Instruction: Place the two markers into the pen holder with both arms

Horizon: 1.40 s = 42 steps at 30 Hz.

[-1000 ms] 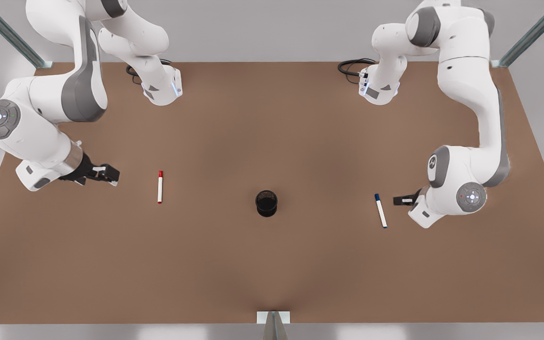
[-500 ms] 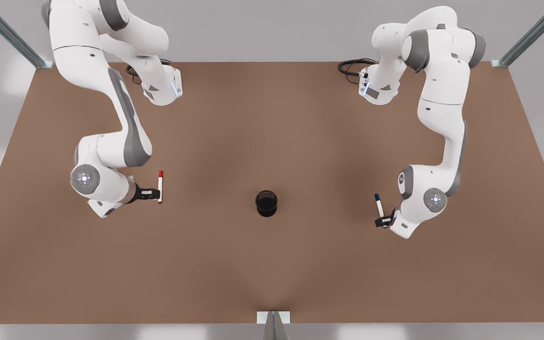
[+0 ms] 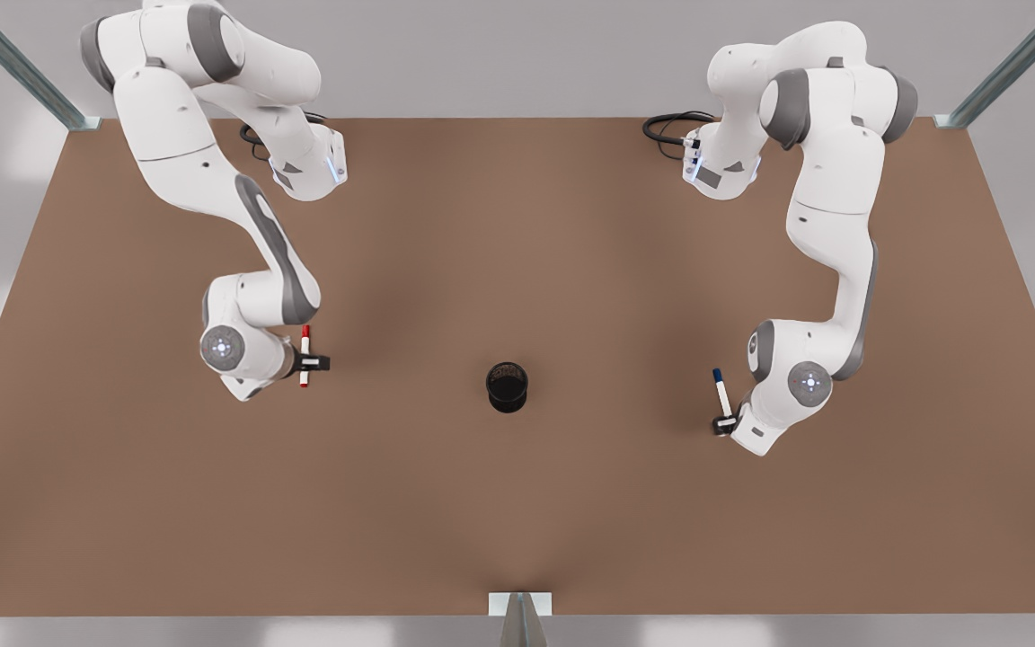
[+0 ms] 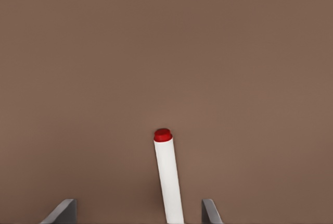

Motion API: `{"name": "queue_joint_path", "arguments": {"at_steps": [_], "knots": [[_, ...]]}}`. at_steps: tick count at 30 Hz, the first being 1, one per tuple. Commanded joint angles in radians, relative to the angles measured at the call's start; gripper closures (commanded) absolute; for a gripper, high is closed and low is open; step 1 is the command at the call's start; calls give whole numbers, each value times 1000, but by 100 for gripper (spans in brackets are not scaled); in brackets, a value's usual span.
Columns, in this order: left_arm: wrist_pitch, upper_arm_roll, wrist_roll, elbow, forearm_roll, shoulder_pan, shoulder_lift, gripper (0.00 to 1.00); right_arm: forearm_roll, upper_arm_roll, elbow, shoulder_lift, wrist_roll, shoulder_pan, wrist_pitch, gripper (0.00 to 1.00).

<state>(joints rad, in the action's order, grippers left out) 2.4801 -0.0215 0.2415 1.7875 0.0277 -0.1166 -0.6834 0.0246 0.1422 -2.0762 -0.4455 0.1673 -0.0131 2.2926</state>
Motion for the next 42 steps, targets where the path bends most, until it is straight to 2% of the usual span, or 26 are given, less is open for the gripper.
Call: {"name": "queue_joint_path", "arguments": {"at_steps": [1, 4, 9, 13, 17, 19, 22, 25, 27, 28, 31, 32, 33, 36, 40, 42], "knots": [[3, 0, 22, 0, -3, 0, 1, 42, 14, -3, -1, -18, 18, -1, 107, 10], [3, 0, 21, 1, -3, 0, -1, 50, 14, -6, 1, -42, 18, -1, 119, 18], [3, 0, 21, 1, -3, -2, -5, 54, 14, -6, 2, -42, 12, -8, 119, 19], [2, 0, 19, 1, -3, -2, -5, 71, 34, -6, 4, -59, 9, -11, 123, 23], [2, 0, 21, 1, -3, 0, -5, 76, 35, -7, 1, -61, 9, -11, 120, 39], [-16, 2, 28, -10, -3, -2, 1, 79, 35, -6, -1, -61, 8, -11, 120, 43], [-239, 3, 116, -106, -3, -51, 51, 79, 35, -6, -1, -61, 8, -11, 119, 50], [-498, 3, 226, -266, -3, -121, 61, 79, 35, -6, -1, -61, 5, -11, 119, 57], [-622, 6, 286, -352, 3, -166, 67, 79, 35, -6, -1, -67, -2, -19, 117, 57], [-673, 52, 344, -401, 15, -176, 85, 79, 41, -6, -1, -71, -12, -30, 114, 57], [-672, 155, 320, -424, 103, -173, 182, 79, 43, -6, -2, -70, -14, -28, 110, 59], [-670, 186, 247, -441, 152, -173, 188, 79, 43, -1, -2, -67, -14, -28, 110, 70], [-658, 215, 194, -454, 193, -169, 188, 79, 43, 0, -2, -65, -14, -28, 108, 78], [-405, 241, -173, -448, 374, -182, 167, 79, 43, 4, 1, -48, -14, -28, 97, 79], [-41, 248, -726, -438, 399, -225, 120, 79, 43, 5, 54, 44, -15, -28, 47, 79], [105, 248, -927, -411, 409, -248, 117, 79, 43, 20, 168, 60, -15, -28, -70, 79]]}}
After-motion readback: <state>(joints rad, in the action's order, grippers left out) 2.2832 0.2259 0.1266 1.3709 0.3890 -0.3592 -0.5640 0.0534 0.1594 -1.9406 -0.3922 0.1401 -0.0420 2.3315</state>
